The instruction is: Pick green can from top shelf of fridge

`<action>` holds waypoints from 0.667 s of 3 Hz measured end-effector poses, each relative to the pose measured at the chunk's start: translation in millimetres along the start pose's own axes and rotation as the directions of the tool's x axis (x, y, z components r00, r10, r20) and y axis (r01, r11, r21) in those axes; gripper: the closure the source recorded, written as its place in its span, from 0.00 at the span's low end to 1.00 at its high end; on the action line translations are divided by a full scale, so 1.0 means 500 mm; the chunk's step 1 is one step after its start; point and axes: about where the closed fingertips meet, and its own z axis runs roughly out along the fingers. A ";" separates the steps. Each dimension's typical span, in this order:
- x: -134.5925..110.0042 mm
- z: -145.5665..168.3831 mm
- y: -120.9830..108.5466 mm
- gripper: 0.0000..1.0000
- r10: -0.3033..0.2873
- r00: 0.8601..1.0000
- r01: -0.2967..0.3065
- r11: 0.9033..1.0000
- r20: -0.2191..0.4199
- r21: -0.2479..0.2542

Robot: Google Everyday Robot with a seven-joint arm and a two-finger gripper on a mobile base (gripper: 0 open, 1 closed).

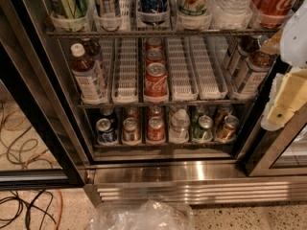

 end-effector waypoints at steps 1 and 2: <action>0.000 0.000 0.000 0.00 0.000 1.000 0.000 1.000 0.000 0.000; -0.019 0.007 0.005 0.00 0.004 0.999 -0.004 1.000 0.039 0.010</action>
Offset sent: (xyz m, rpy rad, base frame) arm 0.0008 0.0240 -0.0090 0.0890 -0.0298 0.0094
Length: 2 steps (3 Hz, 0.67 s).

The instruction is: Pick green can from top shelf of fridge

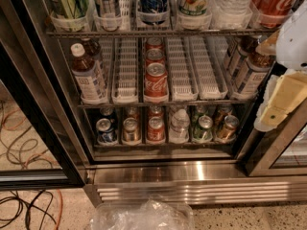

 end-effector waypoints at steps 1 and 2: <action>-0.038 0.020 0.010 0.00 0.014 0.995 -0.017 1.000 0.100 0.022; -0.092 0.041 0.008 0.00 0.024 0.971 -0.041 0.997 0.239 0.067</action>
Offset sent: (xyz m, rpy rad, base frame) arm 0.0310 0.0801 -0.0086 0.3930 -0.2459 0.0149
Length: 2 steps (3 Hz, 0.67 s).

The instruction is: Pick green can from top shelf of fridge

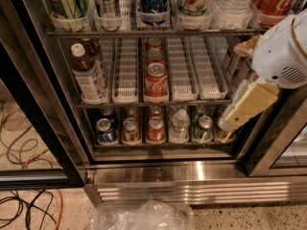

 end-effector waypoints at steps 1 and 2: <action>-0.052 0.032 -0.004 0.00 0.023 0.992 -0.029 0.998 0.128 0.050; -0.066 0.028 -0.018 0.00 0.024 0.988 -0.036 0.996 0.151 0.080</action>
Offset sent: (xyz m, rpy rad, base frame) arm 0.0112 0.0250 -0.0006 0.1044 -0.0682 -0.0063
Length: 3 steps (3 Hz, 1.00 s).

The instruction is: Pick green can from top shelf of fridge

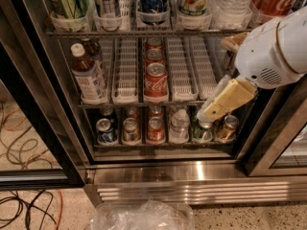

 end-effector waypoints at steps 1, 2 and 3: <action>0.000 0.000 0.001 0.00 0.000 1.000 0.000 1.000 -0.001 -0.001; -0.001 -0.002 0.000 0.00 0.023 1.000 -0.023 1.000 0.016 0.005; -0.032 0.018 0.008 0.00 0.117 0.987 -0.119 0.993 0.109 0.014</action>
Offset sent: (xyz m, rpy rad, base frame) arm 0.0011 -0.0034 -0.0001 0.0616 0.0064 -0.0376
